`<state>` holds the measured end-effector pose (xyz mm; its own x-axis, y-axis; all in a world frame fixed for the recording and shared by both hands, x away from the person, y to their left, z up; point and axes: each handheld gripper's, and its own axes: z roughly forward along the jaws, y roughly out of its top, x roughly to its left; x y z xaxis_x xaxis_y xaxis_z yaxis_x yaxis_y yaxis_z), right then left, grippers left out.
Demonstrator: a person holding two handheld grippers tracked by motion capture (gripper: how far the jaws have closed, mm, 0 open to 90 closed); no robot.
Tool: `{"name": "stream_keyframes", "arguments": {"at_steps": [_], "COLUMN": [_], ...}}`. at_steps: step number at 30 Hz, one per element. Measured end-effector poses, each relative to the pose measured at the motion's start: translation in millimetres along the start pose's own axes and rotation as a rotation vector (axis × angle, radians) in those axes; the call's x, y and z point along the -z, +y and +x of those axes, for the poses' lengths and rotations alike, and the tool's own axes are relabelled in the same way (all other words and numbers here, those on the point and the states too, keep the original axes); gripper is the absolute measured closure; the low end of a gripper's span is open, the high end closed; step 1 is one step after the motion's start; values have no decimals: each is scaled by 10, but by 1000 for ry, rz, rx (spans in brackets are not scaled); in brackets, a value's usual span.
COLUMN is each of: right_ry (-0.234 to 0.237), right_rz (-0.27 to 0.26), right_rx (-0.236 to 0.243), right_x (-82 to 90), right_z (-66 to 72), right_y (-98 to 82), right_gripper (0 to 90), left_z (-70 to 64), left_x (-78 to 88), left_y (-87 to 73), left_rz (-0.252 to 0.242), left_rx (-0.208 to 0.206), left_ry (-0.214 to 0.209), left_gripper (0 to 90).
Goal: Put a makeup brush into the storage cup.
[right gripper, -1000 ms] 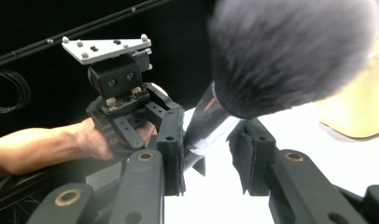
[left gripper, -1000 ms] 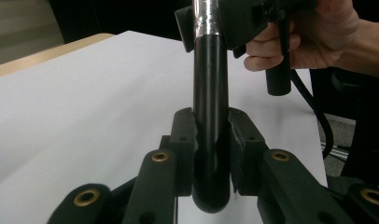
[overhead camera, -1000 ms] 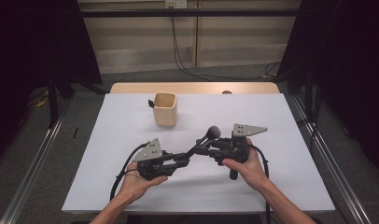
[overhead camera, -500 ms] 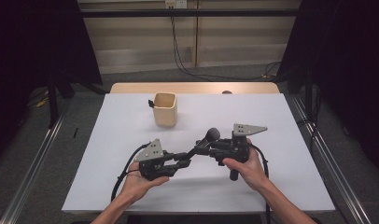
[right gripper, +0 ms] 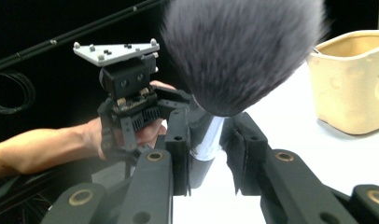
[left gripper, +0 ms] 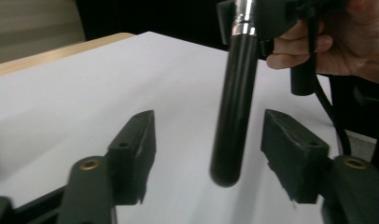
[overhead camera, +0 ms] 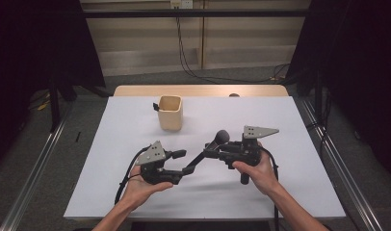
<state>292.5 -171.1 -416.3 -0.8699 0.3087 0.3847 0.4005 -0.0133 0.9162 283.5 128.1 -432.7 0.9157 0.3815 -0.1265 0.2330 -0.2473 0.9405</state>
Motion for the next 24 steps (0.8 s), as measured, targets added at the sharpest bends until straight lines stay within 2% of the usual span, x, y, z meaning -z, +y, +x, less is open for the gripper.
{"name": "stream_keyframes", "arguments": {"at_steps": [4,11,13,15,20,24], "right_ry": [-6,-27,-27,-29,-27,-25], "right_rz": [10,16,32,45,86,113], "right_rx": [7,10,7,9,27,35], "right_x": [32,103,111,112,96,79], "right_z": [-6,-35,-46,-54,-65,-55], "right_y": [29,77,84,84,104,154], "right_gripper": [719,719,719,720,719,720], "left_z": [33,115,124,139,124,102], "left_x": [43,147,154,157,161,152], "left_y": [13,31,31,31,36,31], "left_rz": [-4,-18,-17,-5,-1,4], "left_rx": [37,66,87,101,84,63], "left_ry": [20,45,74,66,40,55], "left_gripper": [193,25,14,14,14,14]}}
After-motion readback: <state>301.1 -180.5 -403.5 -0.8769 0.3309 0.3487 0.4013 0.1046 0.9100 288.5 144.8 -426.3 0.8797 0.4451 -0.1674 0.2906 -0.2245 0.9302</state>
